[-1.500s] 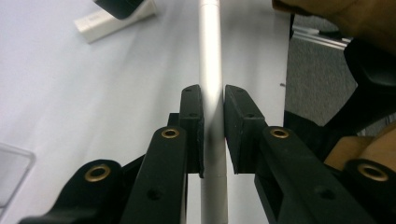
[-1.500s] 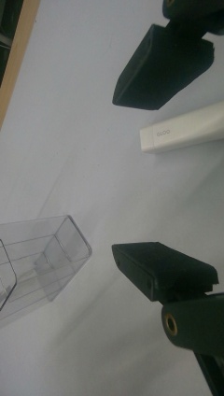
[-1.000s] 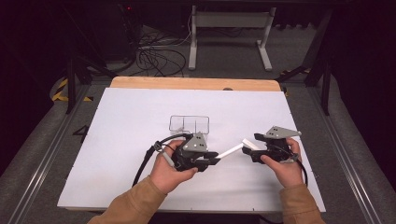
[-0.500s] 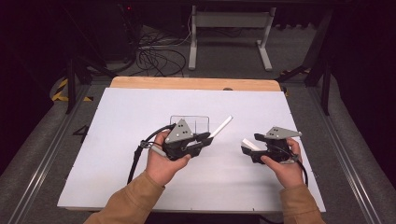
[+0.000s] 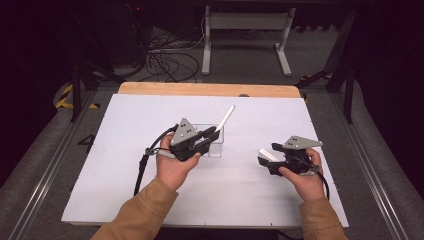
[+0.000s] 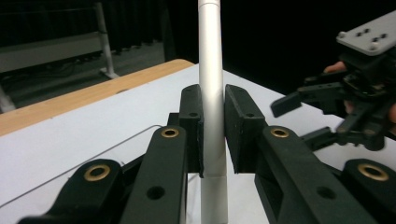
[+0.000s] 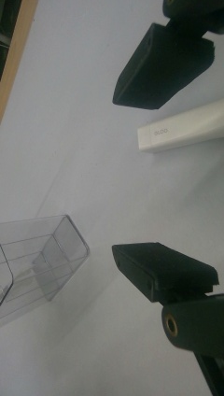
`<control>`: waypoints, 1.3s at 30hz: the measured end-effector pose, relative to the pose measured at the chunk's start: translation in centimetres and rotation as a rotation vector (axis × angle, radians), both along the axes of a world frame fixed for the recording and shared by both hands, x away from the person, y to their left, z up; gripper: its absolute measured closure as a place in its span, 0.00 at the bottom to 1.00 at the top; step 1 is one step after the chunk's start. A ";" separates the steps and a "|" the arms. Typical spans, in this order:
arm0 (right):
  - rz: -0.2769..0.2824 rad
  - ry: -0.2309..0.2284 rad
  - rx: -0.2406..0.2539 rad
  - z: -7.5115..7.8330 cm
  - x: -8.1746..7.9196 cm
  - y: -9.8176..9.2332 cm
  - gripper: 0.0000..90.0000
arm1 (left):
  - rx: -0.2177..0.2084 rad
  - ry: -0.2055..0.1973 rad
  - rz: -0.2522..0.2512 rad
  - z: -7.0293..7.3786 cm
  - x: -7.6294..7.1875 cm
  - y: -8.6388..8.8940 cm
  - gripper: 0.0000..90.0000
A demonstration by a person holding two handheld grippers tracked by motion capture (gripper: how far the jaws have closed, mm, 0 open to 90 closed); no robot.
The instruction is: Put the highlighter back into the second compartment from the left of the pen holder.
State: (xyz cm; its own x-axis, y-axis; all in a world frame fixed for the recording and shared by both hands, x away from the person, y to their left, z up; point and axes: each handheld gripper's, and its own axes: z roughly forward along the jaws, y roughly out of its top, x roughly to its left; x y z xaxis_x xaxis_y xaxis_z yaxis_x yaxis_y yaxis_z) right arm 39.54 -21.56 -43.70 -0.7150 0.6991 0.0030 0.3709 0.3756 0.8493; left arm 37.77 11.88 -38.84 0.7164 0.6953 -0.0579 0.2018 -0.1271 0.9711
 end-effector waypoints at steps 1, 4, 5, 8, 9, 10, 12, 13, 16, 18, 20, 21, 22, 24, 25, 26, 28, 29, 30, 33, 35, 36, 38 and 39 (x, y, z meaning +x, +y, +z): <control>0.000 0.000 0.000 0.0 0.0 0.0 0.26 | -0.002 -0.006 0.010 -0.1 0.2 0.0 0.87; 0.002 -0.001 -0.001 0.0 0.0 0.0 0.26 | -0.015 -0.023 0.043 -0.3 0.7 0.0 0.87; 0.002 -0.001 0.000 0.0 0.0 0.0 0.26 | -0.017 -0.028 0.052 -0.4 0.8 0.0 0.87; 0.003 -0.001 0.001 0.0 0.0 0.1 0.26 | -0.024 -0.036 0.076 -0.6 1.2 0.0 0.87; 0.004 -0.001 0.001 0.0 0.0 0.1 0.26 | -0.021 -0.041 0.085 -0.6 1.3 0.0 0.87; 0.004 -0.001 0.001 0.0 0.0 0.1 0.26 | -0.019 -0.045 0.091 -0.7 1.4 0.0 0.86; 0.005 -0.001 0.002 0.0 0.0 0.1 0.26 | -0.017 -0.050 0.110 -0.9 1.6 0.0 0.87; 0.006 -0.001 0.002 0.0 0.0 0.1 0.26 | -0.017 -0.048 0.115 -1.0 1.7 0.0 0.87; 0.008 -0.001 0.002 0.0 0.0 0.1 0.26 | -0.010 -0.055 0.139 -1.4 2.0 0.1 0.87; 0.010 0.000 0.001 0.0 0.0 0.1 0.26 | -0.011 -0.059 0.151 -1.7 2.2 0.2 0.86; 0.009 -0.001 0.003 0.0 0.0 0.1 0.26 | -0.010 -0.065 0.163 -1.9 2.4 0.2 0.86; 0.010 -0.001 0.004 0.0 0.0 0.1 0.26 | -0.007 -0.065 0.165 -1.9 2.5 0.3 0.86; 0.010 -0.001 0.005 0.0 0.0 0.1 0.26 | -0.014 -0.063 0.169 -2.1 2.5 0.2 0.86; 0.012 -0.001 0.006 0.0 0.0 0.1 0.26 | -0.005 -0.069 0.176 -2.2 2.7 0.2 0.86; 0.013 -0.001 0.006 0.0 -0.1 0.2 0.26 | -0.004 -0.068 0.178 -2.3 2.8 0.2 0.86; 0.014 -0.002 0.006 0.1 -0.1 0.2 0.26 | -0.003 -0.068 0.183 -2.3 2.8 0.2 0.86; 0.020 -0.007 0.003 0.1 -0.1 0.2 0.26 | 0.001 -0.069 0.189 -2.5 3.0 0.2 0.87; 0.020 -0.007 0.004 0.1 -0.1 0.2 0.26 | 0.002 -0.067 0.192 -2.6 3.1 0.2 0.86; 0.021 -0.007 0.004 0.1 -0.1 0.2 0.26 | 0.005 -0.065 0.193 -2.6 3.1 0.2 0.86; 0.022 -0.008 0.005 0.1 -0.1 0.2 0.26 | 0.006 -0.062 0.194 -2.8 3.3 0.2 0.86; 0.023 -0.009 0.008 0.1 -0.1 0.2 0.25 | 0.008 -0.065 0.200 -2.9 3.3 0.1 0.86; 0.024 -0.010 0.009 0.1 -0.1 0.2 0.25 | 0.010 -0.064 0.200 -2.9 3.3 0.1 0.86; 0.024 -0.012 0.011 0.2 -0.1 0.2 0.25 | 0.011 -0.063 0.202 -3.0 3.4 0.1 0.86; 0.024 -0.012 0.012 0.2 -0.1 0.2 0.25 | 0.012 -0.063 0.203 -3.1 3.5 0.1 0.86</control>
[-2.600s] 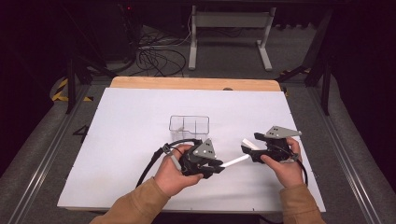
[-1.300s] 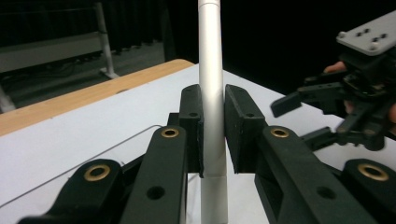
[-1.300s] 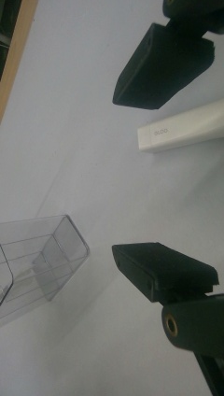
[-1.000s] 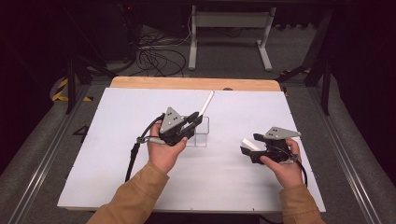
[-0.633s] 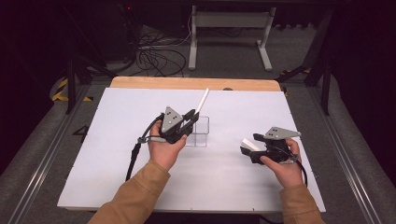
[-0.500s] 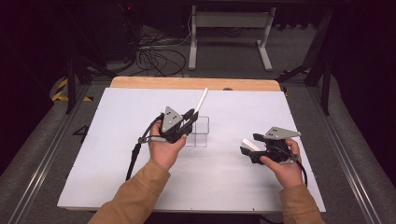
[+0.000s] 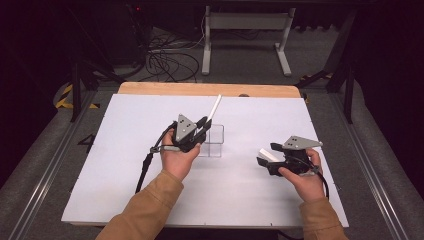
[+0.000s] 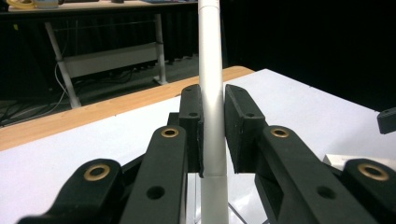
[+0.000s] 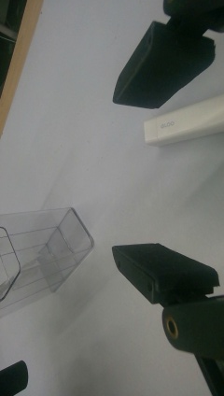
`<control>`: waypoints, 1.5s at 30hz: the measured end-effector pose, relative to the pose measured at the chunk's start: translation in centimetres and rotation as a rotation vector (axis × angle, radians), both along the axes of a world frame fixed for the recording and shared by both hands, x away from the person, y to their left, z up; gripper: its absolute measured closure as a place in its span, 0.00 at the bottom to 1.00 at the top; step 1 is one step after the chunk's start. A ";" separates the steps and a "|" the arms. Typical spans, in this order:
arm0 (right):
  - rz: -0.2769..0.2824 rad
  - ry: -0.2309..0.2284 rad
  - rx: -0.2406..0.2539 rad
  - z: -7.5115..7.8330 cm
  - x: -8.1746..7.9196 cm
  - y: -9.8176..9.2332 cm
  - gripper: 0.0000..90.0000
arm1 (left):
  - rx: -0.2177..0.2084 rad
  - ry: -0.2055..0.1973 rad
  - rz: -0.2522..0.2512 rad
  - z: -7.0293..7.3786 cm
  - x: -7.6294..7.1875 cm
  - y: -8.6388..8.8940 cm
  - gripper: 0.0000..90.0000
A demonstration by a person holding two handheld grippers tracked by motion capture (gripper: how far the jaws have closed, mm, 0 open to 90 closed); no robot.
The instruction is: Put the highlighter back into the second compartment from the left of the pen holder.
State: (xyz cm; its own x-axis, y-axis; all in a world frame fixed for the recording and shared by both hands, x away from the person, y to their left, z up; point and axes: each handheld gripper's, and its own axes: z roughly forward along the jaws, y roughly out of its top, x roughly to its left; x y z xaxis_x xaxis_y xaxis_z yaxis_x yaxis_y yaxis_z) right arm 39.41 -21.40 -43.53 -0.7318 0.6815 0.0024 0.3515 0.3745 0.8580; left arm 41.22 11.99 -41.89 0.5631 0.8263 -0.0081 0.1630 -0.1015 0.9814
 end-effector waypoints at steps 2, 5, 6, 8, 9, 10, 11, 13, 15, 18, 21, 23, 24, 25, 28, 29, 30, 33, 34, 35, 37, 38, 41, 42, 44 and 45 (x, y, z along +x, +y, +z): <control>0.002 -0.001 0.000 0.0 0.0 0.0 0.25 | 0.002 0.004 0.004 -0.1 0.0 0.0 0.86; 0.004 -0.003 0.000 0.0 0.0 0.0 0.25 | 0.009 0.008 0.010 -0.2 0.1 0.0 0.87; 0.004 -0.003 0.000 0.0 0.0 0.0 0.25 | 0.011 0.010 0.009 -0.3 0.1 0.1 0.86; 0.004 -0.005 0.001 0.0 0.0 0.0 0.25 | 0.012 0.019 0.007 -0.4 0.1 0.1 0.86; 0.005 -0.005 0.002 0.1 0.0 0.0 0.25 | 0.013 0.023 0.005 -0.5 0.0 0.2 0.87; 0.005 -0.005 0.002 0.0 0.0 0.0 0.25 | 0.013 0.022 0.006 -0.5 0.0 0.2 0.86; 0.005 -0.004 0.002 0.0 0.0 0.0 0.25 | 0.013 0.030 0.003 -0.6 0.0 0.2 0.86; 0.006 -0.003 0.001 0.0 0.0 0.1 0.25 | 0.013 0.039 -0.001 -0.6 -0.1 0.2 0.86; 0.006 -0.003 0.000 0.0 0.0 0.1 0.25 | 0.015 0.045 -0.006 -0.6 -0.1 0.2 0.86; 0.005 -0.004 0.002 0.0 0.0 0.1 0.25 | 0.011 0.055 -0.019 -0.6 -0.1 0.2 0.86; 0.003 -0.005 0.004 0.1 0.0 0.0 0.24 | 0.003 0.072 -0.009 -0.4 -0.2 0.3 0.60; 0.001 -0.005 0.004 0.0 0.0 0.0 0.24 | -0.007 0.064 -0.007 -0.1 -0.4 0.4 0.46; 0.000 -0.004 0.004 0.0 0.0 0.0 0.24 | -0.007 0.057 -0.009 0.0 -0.5 0.5 0.42; -0.001 -0.002 0.003 0.0 0.0 0.0 0.24 | -0.011 0.055 -0.015 0.2 -0.7 0.6 0.38; -0.003 -0.004 0.004 0.1 0.0 -0.1 0.23 | -0.002 0.038 -0.031 0.9 -1.4 0.9 0.33; -0.007 -0.003 0.009 0.1 0.0 -0.1 0.23 | 0.003 0.036 -0.038 1.1 -1.6 1.1 0.31; -0.005 -0.007 0.008 0.1 0.0 -0.1 0.23 | 0.007 0.039 -0.047 1.4 -1.9 1.3 0.30; -0.006 -0.015 0.013 0.3 -0.2 -0.2 0.23 | 0.029 0.044 -0.073 2.2 -2.5 2.0 0.26; -0.007 -0.014 0.016 0.4 -0.2 -0.2 0.23 | 0.033 0.042 -0.081 2.4 -2.8 2.2 0.25; -0.007 -0.018 0.014 0.5 -0.2 -0.2 0.23 | 0.035 0.036 -0.086 2.6 -3.0 2.4 0.24; -0.009 -0.019 0.018 0.6 -0.3 -0.2 0.22 | 0.033 0.023 -0.101 3.0 -3.5 2.8 0.23; -0.006 -0.023 0.016 0.7 -0.3 -0.2 0.22 | 0.032 0.023 -0.106 3.1 -3.7 3.0 0.23; -0.007 -0.028 0.016 0.9 -0.5 -0.2 0.21 | 0.035 0.022 -0.117 3.5 -4.2 3.6 0.20; -0.009 -0.030 0.017 1.0 -0.5 -0.2 0.21 | 0.030 0.024 -0.120 3.5 -4.4 3.8 0.20; -0.013 -0.034 0.020 1.1 -0.6 -0.2 0.21 | 0.029 0.027 -0.125 3.6 -4.6 4.2 0.19; -0.012 -0.041 0.017 1.2 -0.6 -0.2 0.20 | 0.029 0.025 -0.125 3.6 -4.7 4.4 0.19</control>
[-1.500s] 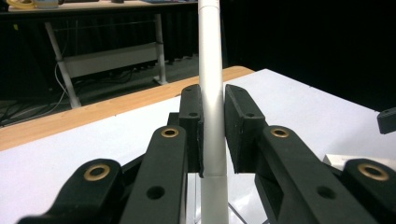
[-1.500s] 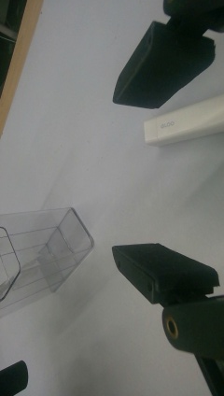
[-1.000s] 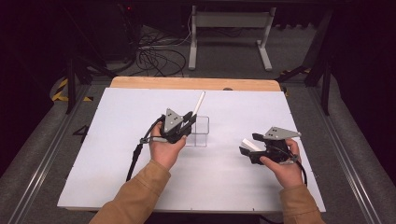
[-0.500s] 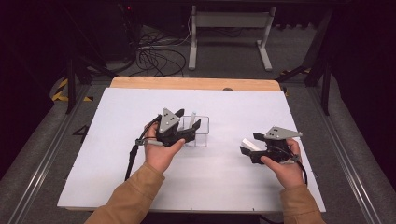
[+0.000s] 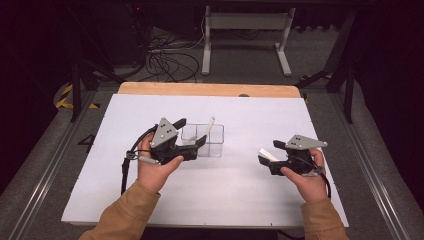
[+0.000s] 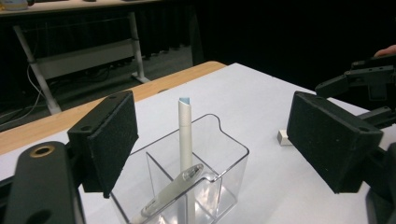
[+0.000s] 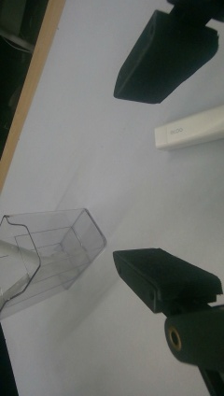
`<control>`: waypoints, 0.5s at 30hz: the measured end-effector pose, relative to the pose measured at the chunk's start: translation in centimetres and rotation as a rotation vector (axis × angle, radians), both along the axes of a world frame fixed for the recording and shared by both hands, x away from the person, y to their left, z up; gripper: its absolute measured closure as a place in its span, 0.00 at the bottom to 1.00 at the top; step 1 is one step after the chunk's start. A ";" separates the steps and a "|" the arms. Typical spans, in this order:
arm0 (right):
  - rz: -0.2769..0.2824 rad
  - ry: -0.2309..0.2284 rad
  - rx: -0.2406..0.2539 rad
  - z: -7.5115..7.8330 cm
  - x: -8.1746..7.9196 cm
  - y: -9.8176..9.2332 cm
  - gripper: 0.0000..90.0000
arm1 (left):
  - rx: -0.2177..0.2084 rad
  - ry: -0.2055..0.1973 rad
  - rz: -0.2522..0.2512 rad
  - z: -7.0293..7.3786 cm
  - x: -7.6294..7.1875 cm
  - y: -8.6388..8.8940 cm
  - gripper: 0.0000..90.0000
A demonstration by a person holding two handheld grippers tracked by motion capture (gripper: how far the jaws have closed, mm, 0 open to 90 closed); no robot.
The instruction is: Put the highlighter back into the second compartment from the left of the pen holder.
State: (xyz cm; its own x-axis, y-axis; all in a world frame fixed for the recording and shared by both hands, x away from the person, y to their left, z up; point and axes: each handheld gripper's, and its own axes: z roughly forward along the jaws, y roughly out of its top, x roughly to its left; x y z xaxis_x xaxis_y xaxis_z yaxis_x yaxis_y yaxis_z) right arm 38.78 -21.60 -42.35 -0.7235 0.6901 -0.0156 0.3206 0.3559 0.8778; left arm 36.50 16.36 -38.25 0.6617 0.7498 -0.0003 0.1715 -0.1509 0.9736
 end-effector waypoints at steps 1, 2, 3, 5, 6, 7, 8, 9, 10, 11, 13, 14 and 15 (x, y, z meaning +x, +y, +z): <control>-0.001 -0.001 0.001 0.1 0.0 0.0 0.20 | 0.004 0.000 -0.001 0.0 -0.1 0.2 0.19; -0.003 0.000 0.006 0.1 -0.1 0.0 0.19 | -0.002 0.002 0.001 0.0 -0.2 0.4 0.18; -0.004 -0.001 0.005 0.1 -0.1 -0.1 0.18 | -0.002 0.000 0.000 0.0 -0.3 0.6 0.18; -0.007 -0.004 0.000 0.2 -0.1 -0.2 0.17 | 0.000 0.004 -0.005 -0.1 -0.4 1.0 0.18; -0.008 -0.004 -0.001 0.2 -0.1 -0.2 0.16 | 0.002 0.009 -0.005 -0.2 -0.5 1.2 0.18; -0.010 -0.005 0.000 0.2 -0.1 -0.2 0.15 | 0.003 0.006 -0.003 -0.2 -0.5 1.4 0.18; -0.011 -0.006 -0.001 0.2 -0.2 -0.3 0.14 | 0.007 0.008 -0.002 -0.3 -0.6 1.6 0.18; -0.012 -0.007 -0.003 0.3 -0.2 -0.3 0.12 | 0.007 0.009 -0.001 -0.4 -0.7 1.8 0.18; -0.011 -0.007 -0.006 0.3 -0.2 -0.3 0.11 | 0.005 0.010 0.000 -0.5 -0.7 2.1 0.18; -0.012 -0.008 -0.003 0.3 -0.2 -0.3 0.09 | 0.007 0.009 0.000 -0.6 -0.8 2.3 0.17; -0.007 -0.013 -0.008 0.3 -0.2 -0.3 0.06 | 0.008 0.011 0.006 -0.7 -0.9 2.9 0.17; -0.011 -0.015 -0.006 0.3 -0.2 -0.3 0.06 | 0.010 0.012 0.006 -0.8 -1.0 3.1 0.17; -0.016 -0.020 -0.010 0.4 -0.2 -0.3 0.05 | 0.007 0.015 0.004 -0.8 -1.0 3.4 0.17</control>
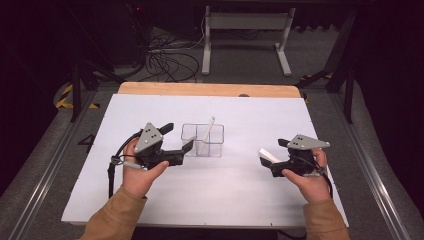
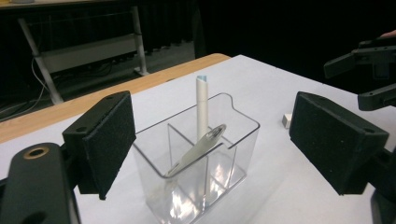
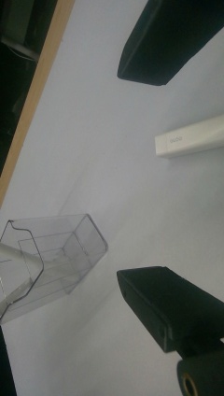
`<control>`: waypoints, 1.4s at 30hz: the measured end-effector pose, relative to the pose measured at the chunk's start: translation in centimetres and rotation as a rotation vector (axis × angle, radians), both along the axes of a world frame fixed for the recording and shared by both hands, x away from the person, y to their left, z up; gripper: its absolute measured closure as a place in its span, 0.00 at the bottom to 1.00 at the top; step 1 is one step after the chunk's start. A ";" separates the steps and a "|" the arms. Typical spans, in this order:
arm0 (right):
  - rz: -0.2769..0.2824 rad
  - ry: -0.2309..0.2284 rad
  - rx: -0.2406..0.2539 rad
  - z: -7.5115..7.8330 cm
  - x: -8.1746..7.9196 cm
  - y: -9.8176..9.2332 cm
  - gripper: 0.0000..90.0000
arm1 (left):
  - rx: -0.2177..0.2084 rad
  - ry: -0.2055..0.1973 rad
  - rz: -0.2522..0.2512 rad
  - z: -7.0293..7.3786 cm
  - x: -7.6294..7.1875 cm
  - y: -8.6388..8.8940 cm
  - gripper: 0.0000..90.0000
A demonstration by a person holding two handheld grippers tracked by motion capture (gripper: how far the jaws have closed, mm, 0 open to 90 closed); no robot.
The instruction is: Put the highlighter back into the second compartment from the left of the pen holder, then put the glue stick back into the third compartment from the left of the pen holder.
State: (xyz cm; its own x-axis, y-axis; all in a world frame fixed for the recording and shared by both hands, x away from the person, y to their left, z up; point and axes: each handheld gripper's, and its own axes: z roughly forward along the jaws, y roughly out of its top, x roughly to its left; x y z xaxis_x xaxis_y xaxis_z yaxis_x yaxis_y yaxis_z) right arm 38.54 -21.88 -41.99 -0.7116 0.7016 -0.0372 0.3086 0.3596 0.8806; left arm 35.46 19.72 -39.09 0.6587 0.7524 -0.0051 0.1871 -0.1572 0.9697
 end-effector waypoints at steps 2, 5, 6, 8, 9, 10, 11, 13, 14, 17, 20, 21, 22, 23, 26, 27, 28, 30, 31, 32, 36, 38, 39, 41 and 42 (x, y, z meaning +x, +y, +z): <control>-0.001 -0.003 -0.012 0.0 0.0 0.0 0.05 | 0.009 -0.003 0.007 -0.1 -0.1 0.5 0.17; -0.006 -0.015 -0.016 0.2 -0.2 -0.2 0.05 | 0.010 0.006 0.008 -0.4 -0.3 1.1 0.17; -0.005 -0.020 -0.023 0.2 -0.3 -0.2 0.05 | 0.012 0.009 0.007 -0.5 -0.4 1.3 0.16; -0.006 -0.032 -0.040 0.2 -0.4 -0.2 0.07 | 0.015 0.013 0.004 -0.7 -0.6 1.6 0.16; -0.003 -0.034 -0.048 0.3 -0.5 -0.2 0.07 | 0.017 0.015 0.004 -0.8 -0.7 1.8 0.16; -0.002 -0.034 -0.053 0.3 -0.5 -0.1 0.08 | 0.018 0.016 0.005 -0.9 -0.8 2.0 0.16; -0.001 -0.035 -0.057 0.3 -0.6 -0.1 0.09 | 0.022 0.018 0.007 -0.9 -0.9 2.1 0.16; -0.003 -0.043 -0.059 0.4 -0.6 -0.2 0.10 | 0.036 0.021 0.005 -0.9 -1.1 2.4 0.16; -0.005 -0.043 -0.056 0.4 -0.7 -0.2 0.11 | 0.039 0.023 0.004 -0.9 -1.1 2.5 0.16; -0.009 -0.037 -0.043 0.5 -0.7 -0.4 0.13 | 0.043 0.028 0.008 -0.9 -1.3 2.9 0.16; -0.014 -0.031 -0.031 0.6 -0.8 -0.5 0.15 | 0.047 0.038 0.019 -1.1 -1.5 3.3 0.16; -0.016 -0.031 -0.028 0.6 -0.8 -0.6 0.15 | 0.047 0.042 0.019 -1.1 -1.5 3.4 0.16; -0.018 -0.029 -0.023 0.6 -0.8 -0.6 0.15 | 0.049 0.044 0.020 -1.1 -1.5 3.5 0.16; -0.020 -0.032 -0.022 0.6 -0.7 -0.7 0.16 | 0.050 0.047 0.023 -1.1 -1.5 3.6 0.16; -0.022 -0.037 -0.026 0.7 -0.7 -0.7 0.16 | 0.052 0.050 0.028 -1.2 -1.6 4.0 0.16; -0.021 -0.038 -0.029 0.7 -0.7 -0.8 0.16 | 0.048 0.056 0.030 -1.3 -1.6 4.1 0.16; -0.021 -0.040 -0.033 0.8 -0.7 -0.8 0.16 | 0.052 0.056 0.031 -1.3 -1.6 4.2 0.16; -0.016 -0.045 -0.052 0.8 -0.7 -0.8 0.15 | 0.054 0.065 0.033 -1.4 -1.7 4.4 0.16; -0.015 -0.049 -0.061 0.8 -0.7 -0.7 0.13 | 0.056 0.069 0.033 -1.4 -1.7 4.4 0.15; -0.018 -0.052 -0.072 0.7 -0.6 -0.7 0.11 | 0.057 0.073 0.033 -1.4 -1.8 4.5 0.15; -0.029 -0.023 -0.065 0.6 -0.5 -0.6 0.07 | 0.058 0.078 0.036 -1.2 -2.0 4.7 0.15; -0.034 -0.019 -0.078 0.5 -0.4 -0.7 0.08 | 0.057 0.082 0.038 -1.2 -2.1 4.8 0.15; -0.036 -0.021 -0.084 0.5 -0.4 -0.7 0.10 | 0.063 0.081 0.038 -1.2 -2.2 4.9 0.14; -0.044 -0.028 -0.101 0.5 -0.4 -0.8 0.12 | 0.066 0.082 0.040 -1.3 -2.3 5.0 0.14; -0.049 -0.026 -0.102 0.5 -0.3 -0.8 0.15 | 0.065 0.085 0.041 -1.3 -2.3 5.0 0.14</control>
